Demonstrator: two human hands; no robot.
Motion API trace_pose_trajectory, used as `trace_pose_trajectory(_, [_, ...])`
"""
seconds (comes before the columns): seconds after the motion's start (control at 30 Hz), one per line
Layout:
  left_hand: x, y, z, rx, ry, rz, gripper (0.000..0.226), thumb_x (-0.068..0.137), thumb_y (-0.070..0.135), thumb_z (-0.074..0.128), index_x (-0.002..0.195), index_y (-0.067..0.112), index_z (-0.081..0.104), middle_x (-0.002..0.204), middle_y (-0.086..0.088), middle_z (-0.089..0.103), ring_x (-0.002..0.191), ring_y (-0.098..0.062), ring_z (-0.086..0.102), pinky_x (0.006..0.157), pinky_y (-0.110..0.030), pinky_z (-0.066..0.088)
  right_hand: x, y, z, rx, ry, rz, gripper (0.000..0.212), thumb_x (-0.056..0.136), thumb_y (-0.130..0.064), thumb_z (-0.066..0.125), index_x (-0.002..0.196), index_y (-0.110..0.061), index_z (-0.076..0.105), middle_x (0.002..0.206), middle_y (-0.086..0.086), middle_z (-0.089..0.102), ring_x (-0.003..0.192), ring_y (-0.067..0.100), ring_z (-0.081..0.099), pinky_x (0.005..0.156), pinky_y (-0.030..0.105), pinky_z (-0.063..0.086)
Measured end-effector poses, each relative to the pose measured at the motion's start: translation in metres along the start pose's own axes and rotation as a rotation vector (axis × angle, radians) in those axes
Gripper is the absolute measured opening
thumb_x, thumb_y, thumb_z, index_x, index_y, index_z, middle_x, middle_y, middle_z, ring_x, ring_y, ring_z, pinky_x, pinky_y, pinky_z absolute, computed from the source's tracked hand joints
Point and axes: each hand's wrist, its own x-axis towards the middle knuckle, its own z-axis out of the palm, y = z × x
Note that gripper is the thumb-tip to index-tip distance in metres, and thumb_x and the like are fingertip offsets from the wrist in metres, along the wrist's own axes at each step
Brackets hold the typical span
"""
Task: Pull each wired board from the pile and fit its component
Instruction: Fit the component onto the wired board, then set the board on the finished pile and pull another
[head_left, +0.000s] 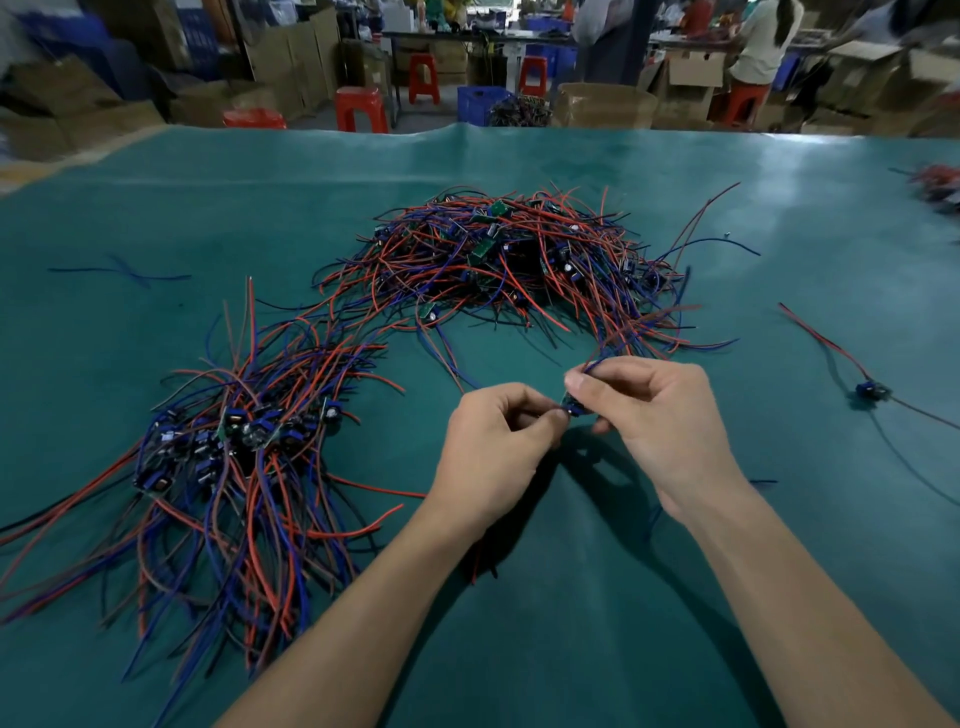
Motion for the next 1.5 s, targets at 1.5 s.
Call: trace_pose_trajectory(1.5, [-0.009,0.002,0.001,0.323,-0.113,0.186,0.013,0.091,0.016,0.065,0.081,0.015,0.073,0.073,0.002,0.073,0.068,-0.008,0.065,0.066,-0.016,0.047,0.028,-0.165,0.074,-0.351,-0.424,-0.329,0.047,0.093,-0.052,0.065,0.082,-0.008,0.076,0.066,0.0,0.075,0.055,0.015,0.071,0.044,0.025,0.05])
